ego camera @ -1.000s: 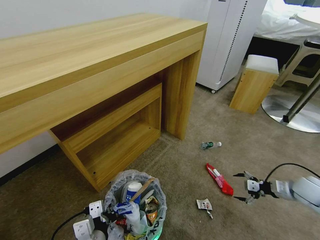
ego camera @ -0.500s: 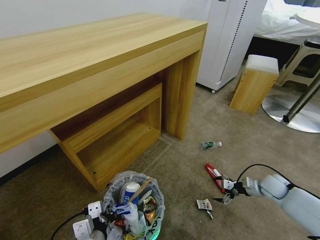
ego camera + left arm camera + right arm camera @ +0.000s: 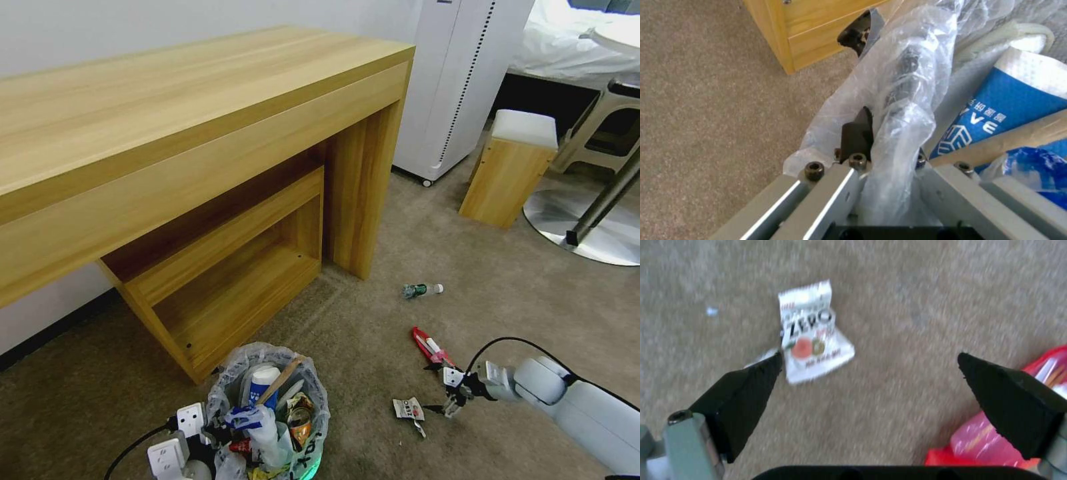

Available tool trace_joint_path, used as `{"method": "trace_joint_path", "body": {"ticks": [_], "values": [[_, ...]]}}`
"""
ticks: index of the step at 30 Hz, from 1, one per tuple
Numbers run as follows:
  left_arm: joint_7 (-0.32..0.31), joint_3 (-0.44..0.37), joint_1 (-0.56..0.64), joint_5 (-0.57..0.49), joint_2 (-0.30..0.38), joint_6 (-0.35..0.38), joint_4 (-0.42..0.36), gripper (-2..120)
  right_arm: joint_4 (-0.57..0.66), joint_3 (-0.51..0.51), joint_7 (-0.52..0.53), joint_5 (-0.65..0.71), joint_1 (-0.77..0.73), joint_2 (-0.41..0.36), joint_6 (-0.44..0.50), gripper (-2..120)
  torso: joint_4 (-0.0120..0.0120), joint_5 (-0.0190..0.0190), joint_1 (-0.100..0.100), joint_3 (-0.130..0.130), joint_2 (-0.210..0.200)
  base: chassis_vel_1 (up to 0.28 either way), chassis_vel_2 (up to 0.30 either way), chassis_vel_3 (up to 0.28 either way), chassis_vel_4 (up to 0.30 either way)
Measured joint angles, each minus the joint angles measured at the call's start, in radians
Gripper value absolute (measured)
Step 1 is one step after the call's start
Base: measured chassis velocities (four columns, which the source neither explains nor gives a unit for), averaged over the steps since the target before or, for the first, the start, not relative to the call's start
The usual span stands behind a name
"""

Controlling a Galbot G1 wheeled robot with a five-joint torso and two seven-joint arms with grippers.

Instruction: Pick up the trash bin and place the garbage on the floor into it.

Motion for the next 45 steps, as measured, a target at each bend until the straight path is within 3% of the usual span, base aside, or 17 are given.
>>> {"method": "trace_joint_path", "body": {"ticks": [45], "values": [[0.001,0.013,0.006,0.026,-0.009,-0.007,0.017,1,-0.172,-0.056,0.070,-0.017,0.010,0.199,-0.003,100,0.0003,0.0002,0.000,0.000,0.000,0.000,0.000,0.000,0.000]]}}
